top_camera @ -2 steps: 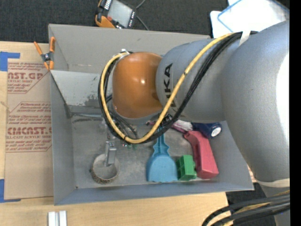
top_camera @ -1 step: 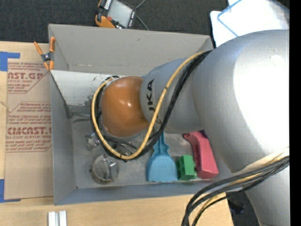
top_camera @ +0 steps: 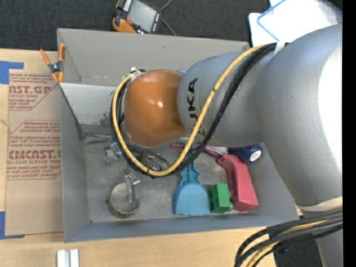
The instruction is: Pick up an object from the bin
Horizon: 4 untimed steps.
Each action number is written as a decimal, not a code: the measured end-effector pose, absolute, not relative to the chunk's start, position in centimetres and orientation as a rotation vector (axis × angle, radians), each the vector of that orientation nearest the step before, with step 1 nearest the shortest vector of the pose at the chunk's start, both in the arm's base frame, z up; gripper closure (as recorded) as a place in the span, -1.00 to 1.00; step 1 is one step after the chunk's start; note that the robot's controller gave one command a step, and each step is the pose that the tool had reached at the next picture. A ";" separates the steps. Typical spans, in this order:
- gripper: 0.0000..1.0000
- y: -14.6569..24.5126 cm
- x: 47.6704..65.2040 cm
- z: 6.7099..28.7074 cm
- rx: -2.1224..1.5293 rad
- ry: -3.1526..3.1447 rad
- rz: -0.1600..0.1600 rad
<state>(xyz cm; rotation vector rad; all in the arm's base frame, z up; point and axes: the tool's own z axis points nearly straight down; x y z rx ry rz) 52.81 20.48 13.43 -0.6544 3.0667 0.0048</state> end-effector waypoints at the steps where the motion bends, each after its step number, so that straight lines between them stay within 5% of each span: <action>1: -1.00 20.1 48.4 10.0 -1.614 2.705 0.008; 2: -1.00 20.6 52.4 7.4 -1.251 2.879 0.004; 3: 1.00 23.4 49.9 7.5 -2.030 2.384 0.005; 4: 1.00 23.4 49.9 7.5 -2.029 2.384 0.006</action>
Offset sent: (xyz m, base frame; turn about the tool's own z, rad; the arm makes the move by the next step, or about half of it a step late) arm -0.0049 -0.0004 -0.0643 -0.4003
